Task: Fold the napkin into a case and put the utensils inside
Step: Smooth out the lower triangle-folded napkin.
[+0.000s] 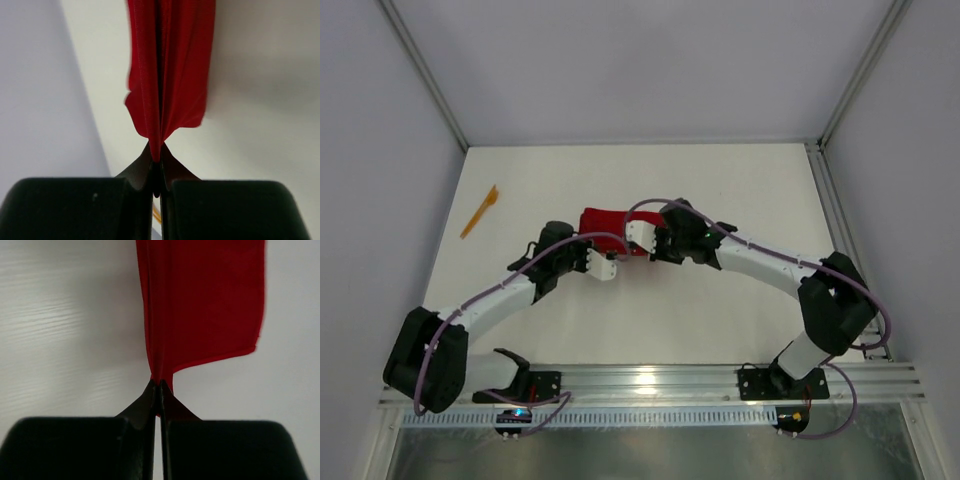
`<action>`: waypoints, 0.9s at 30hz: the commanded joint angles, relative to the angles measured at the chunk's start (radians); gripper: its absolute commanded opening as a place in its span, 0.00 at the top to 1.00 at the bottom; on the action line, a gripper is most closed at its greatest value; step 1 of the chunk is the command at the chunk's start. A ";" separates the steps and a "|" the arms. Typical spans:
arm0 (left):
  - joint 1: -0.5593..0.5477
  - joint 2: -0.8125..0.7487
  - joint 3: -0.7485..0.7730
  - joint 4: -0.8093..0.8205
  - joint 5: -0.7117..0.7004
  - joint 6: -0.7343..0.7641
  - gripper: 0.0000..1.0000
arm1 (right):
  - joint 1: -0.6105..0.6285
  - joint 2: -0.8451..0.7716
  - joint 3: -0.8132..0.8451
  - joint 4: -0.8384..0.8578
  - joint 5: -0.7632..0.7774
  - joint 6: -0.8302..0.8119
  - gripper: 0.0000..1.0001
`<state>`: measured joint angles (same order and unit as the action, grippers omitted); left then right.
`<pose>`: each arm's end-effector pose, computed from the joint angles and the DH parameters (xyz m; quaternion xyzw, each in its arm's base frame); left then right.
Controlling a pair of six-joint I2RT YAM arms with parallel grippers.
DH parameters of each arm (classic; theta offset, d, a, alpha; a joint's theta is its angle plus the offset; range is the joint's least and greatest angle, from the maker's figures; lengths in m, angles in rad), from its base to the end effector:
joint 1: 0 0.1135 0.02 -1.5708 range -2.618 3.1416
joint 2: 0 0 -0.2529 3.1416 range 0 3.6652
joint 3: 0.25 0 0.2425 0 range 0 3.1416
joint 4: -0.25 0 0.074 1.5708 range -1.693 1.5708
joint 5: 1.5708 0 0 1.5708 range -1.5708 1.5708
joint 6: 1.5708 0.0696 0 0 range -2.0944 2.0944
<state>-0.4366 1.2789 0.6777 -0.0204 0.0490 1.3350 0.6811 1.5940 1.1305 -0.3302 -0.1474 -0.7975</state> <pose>0.2628 -0.1264 0.1887 0.6957 0.5539 0.1788 0.4210 0.2756 0.2365 0.2131 -0.6425 0.6632 0.0460 0.3811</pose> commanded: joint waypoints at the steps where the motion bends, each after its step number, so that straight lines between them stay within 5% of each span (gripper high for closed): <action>1: -0.034 -0.107 -0.113 -0.019 -0.083 -0.029 1.00 | 0.072 -0.052 -0.134 0.028 0.083 0.063 0.97; 14: -0.048 -0.374 -0.175 -0.630 0.110 -0.163 1.00 | 0.193 -0.131 -0.310 0.049 -0.141 0.311 0.97; 27: -0.037 -0.294 0.019 -1.071 0.226 -0.260 1.00 | 0.170 -0.060 -0.138 -0.219 -0.432 0.287 0.97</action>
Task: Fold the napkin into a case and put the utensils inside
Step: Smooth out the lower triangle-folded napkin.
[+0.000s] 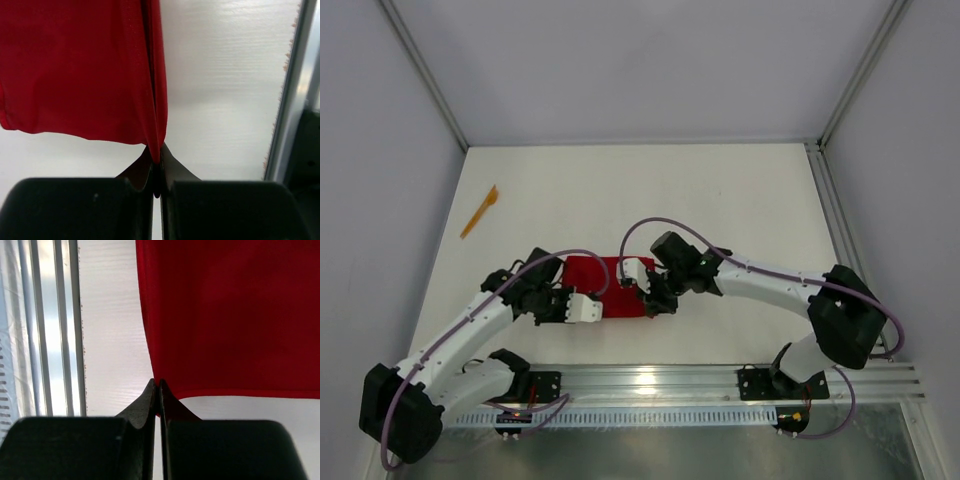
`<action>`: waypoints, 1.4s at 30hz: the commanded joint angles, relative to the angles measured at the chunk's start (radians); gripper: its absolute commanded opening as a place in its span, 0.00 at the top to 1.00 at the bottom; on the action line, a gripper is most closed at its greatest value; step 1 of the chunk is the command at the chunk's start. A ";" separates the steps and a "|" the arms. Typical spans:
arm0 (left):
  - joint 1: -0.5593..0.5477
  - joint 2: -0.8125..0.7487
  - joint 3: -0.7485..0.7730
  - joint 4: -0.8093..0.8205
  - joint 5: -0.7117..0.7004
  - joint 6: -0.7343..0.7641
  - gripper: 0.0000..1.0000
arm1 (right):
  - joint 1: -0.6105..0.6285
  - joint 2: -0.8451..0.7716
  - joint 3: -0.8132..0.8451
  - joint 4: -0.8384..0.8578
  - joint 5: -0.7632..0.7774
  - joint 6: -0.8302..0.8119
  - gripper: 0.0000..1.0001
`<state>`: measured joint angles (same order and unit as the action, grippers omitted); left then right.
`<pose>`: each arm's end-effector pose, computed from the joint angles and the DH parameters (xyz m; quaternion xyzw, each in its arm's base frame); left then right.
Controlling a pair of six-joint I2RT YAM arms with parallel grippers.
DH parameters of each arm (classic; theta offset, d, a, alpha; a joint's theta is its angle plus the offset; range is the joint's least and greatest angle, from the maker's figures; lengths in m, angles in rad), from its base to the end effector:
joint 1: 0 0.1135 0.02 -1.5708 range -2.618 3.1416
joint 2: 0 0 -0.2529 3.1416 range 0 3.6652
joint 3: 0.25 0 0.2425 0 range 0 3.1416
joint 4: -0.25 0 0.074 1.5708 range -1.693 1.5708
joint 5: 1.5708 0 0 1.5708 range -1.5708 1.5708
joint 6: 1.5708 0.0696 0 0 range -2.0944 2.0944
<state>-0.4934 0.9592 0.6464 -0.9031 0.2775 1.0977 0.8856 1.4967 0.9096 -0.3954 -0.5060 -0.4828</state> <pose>0.1370 -0.0953 0.1732 0.7134 0.6648 -0.0779 0.2074 0.1669 0.2575 0.1733 -0.6419 0.6722 0.2909 0.2271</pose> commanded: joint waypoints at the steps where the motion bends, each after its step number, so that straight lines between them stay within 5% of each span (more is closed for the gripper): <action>1: 0.022 0.054 0.058 -0.210 -0.003 -0.012 1.00 | -0.048 0.081 0.103 -0.170 -0.083 -0.043 0.97; 15: 0.067 0.243 0.168 -0.290 -0.053 0.103 0.98 | -0.155 0.244 0.189 -0.197 -0.198 -0.073 0.97; 25: 0.069 0.247 0.211 -0.304 0.023 0.083 0.38 | -0.142 0.255 0.186 -0.138 -0.273 -0.031 0.97; 29: 0.067 0.221 0.258 -0.318 0.089 0.035 0.01 | -0.142 0.257 0.187 -0.128 -0.284 -0.014 0.97; 32: -0.006 0.158 0.302 -0.278 0.105 -0.082 0.01 | -0.143 0.260 0.186 -0.114 -0.284 0.012 0.97; 38: -0.247 0.004 0.133 0.062 -0.061 -0.335 0.01 | -0.142 0.270 0.175 -0.071 -0.287 0.056 0.97; 42: -0.278 -0.005 0.102 0.110 -0.095 -0.424 0.01 | -0.142 0.266 0.157 -0.051 -0.281 0.087 0.97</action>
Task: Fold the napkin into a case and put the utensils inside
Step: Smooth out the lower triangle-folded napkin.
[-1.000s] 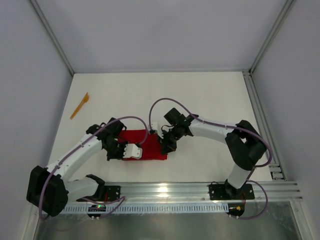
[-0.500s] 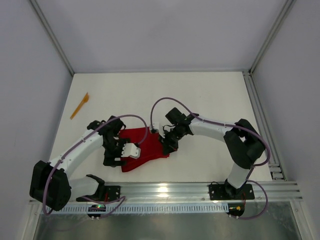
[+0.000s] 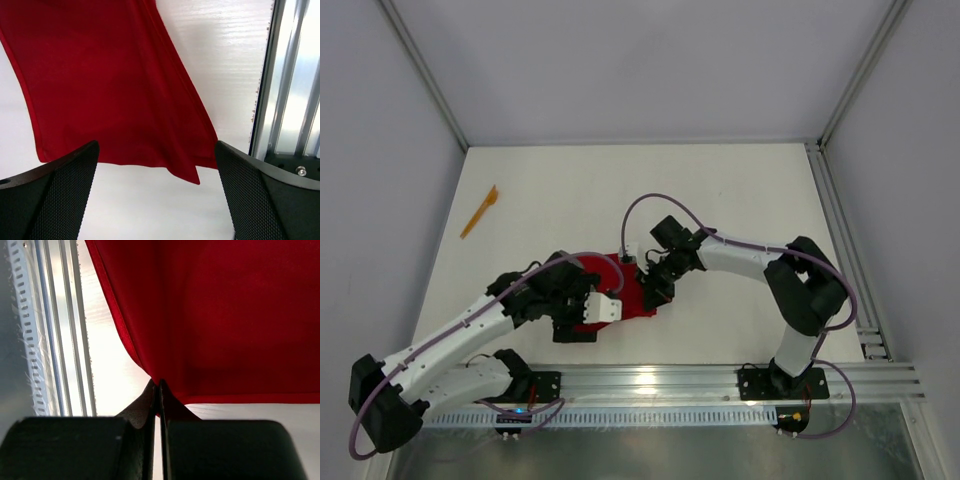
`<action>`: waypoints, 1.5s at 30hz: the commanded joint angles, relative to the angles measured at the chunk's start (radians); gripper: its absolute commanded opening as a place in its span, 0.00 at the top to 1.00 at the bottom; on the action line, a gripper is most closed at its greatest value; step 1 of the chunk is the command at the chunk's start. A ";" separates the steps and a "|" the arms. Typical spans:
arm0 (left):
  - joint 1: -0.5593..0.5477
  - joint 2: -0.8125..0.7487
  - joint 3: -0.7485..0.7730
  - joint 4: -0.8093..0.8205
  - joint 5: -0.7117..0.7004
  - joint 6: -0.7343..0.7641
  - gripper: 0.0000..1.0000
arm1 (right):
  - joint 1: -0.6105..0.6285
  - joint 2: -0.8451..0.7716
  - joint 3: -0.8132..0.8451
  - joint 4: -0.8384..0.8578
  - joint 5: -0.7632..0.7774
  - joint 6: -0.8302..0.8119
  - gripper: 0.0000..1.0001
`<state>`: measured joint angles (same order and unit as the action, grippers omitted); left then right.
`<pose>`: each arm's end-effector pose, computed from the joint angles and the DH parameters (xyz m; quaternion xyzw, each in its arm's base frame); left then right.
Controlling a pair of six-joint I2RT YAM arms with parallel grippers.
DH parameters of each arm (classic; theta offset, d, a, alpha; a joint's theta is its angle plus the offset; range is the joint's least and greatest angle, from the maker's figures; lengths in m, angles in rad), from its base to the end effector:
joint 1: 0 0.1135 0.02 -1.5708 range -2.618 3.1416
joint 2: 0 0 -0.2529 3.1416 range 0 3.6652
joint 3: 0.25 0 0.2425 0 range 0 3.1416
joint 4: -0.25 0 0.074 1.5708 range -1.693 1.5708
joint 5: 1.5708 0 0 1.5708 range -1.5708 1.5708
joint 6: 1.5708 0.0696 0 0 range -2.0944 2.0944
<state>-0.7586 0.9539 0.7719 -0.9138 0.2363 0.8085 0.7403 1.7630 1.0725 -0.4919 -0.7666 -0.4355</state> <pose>0.1197 -0.1359 0.2103 0.7009 0.6641 -0.1087 0.2364 0.2145 0.2614 0.1435 -0.5647 0.7172 0.3899 0.1212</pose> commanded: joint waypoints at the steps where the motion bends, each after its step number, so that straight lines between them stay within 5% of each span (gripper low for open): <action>1: -0.015 0.000 -0.032 0.130 -0.064 -0.131 0.01 | 0.004 -0.002 -0.005 0.046 -0.025 0.040 0.97; 9: -0.047 -0.101 -0.187 0.101 -0.091 0.108 0.01 | 0.039 -0.048 -0.063 0.101 0.116 0.081 0.97; 17: -0.047 -0.161 -0.260 0.061 -0.077 0.123 0.02 | 0.129 -0.134 -0.166 0.199 0.260 0.132 0.94; 21: -0.045 -0.231 -0.215 -0.019 0.024 0.081 0.01 | 0.149 -0.137 -0.181 0.227 0.265 0.144 0.62; 24: -0.045 -0.308 -0.210 -0.089 0.037 0.069 0.01 | 0.149 -0.132 -0.174 0.216 0.263 0.152 0.54; 27: -0.045 -0.339 -0.200 -0.111 0.014 0.028 0.01 | 0.151 -0.171 -0.169 0.197 0.259 0.156 0.20; 28: -0.045 -0.340 -0.189 -0.114 0.011 0.020 0.01 | 0.149 -0.180 -0.164 0.176 0.253 0.158 0.01; 32: -0.045 -0.304 -0.140 -0.048 -0.121 -0.163 0.04 | 0.153 -0.243 -0.128 0.095 0.233 0.146 0.01; 36: 0.031 -0.173 -0.033 0.032 -0.219 -0.352 0.50 | 0.153 -0.394 -0.121 0.033 0.282 0.156 0.01; 39: 0.227 0.021 0.135 -0.058 -0.158 -0.432 0.53 | 0.143 -0.557 -0.160 0.201 0.485 0.243 0.01; 41: 0.329 0.167 0.229 -0.181 -0.152 -0.450 0.57 | 0.139 -0.643 -0.224 0.336 0.760 0.490 0.01; 45: 0.378 0.246 0.375 -0.296 -0.213 -0.450 0.47 | 0.104 -0.622 -0.270 0.533 0.833 0.612 0.01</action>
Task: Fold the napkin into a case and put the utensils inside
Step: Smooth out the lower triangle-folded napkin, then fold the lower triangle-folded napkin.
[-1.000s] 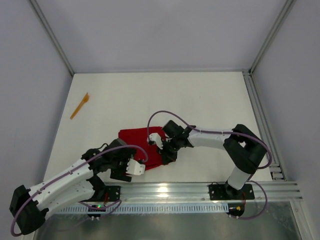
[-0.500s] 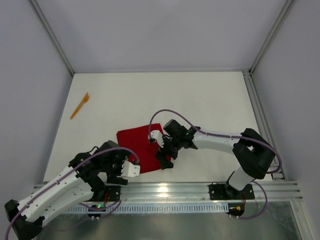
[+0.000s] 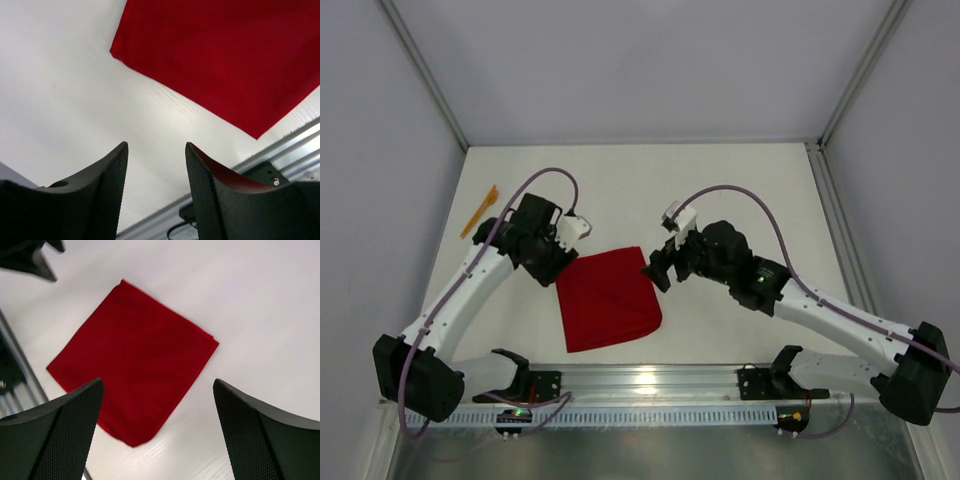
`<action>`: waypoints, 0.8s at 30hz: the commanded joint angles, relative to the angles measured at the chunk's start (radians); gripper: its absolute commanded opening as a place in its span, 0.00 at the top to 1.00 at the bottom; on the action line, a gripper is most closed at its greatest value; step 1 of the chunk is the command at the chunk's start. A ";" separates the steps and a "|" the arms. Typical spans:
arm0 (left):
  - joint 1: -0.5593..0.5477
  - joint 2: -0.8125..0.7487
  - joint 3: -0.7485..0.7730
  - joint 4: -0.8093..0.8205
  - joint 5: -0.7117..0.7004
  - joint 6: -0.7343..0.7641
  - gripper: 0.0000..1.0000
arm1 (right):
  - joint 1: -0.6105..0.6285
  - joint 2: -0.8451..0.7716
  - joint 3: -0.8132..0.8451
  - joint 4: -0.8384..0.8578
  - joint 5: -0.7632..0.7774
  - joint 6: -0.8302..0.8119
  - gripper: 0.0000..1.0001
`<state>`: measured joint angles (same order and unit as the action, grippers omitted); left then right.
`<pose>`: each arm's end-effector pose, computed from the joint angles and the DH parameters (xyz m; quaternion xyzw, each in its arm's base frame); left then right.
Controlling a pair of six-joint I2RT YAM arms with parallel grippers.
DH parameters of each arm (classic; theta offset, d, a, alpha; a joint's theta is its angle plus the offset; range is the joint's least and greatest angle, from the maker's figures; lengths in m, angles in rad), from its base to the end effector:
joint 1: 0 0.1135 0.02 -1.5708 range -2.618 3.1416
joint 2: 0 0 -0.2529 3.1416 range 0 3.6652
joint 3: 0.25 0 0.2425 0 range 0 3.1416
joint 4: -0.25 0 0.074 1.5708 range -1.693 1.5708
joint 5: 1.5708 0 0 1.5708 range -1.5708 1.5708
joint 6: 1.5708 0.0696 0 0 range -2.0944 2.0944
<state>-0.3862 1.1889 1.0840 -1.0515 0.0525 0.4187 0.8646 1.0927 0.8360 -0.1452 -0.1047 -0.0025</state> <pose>0.2056 -0.0876 0.2519 0.3881 0.8980 -0.0223 0.2060 0.1748 0.2162 0.2804 -0.3761 0.7437 0.2699 0.4824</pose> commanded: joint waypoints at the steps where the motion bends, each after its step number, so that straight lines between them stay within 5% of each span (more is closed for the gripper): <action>1: 0.006 0.027 0.076 -0.213 -0.039 -0.086 0.47 | -0.057 0.082 0.016 0.174 0.125 0.191 0.08; 2: 0.007 0.061 0.086 -0.238 -0.028 -0.093 0.50 | -0.071 0.173 0.055 0.111 0.070 0.241 0.39; 5: 0.007 0.058 0.038 -0.164 0.001 -0.104 0.55 | -0.098 0.400 0.211 -0.029 -0.087 0.282 0.93; 9: 0.007 0.066 -0.076 0.100 0.020 -0.141 0.54 | -0.098 0.575 0.287 -0.035 -0.170 0.399 0.97; 13: 0.006 0.171 -0.198 0.447 -0.122 -0.097 0.55 | -0.096 0.607 0.204 0.050 -0.057 0.481 0.97; 24: 0.006 0.313 -0.311 0.675 -0.140 -0.037 0.59 | -0.096 0.703 0.207 0.016 0.026 0.590 0.97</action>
<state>-0.3813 1.4750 0.7776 -0.5373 -0.0582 0.3561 0.7639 1.7748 1.0340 -0.1436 -0.1364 0.5121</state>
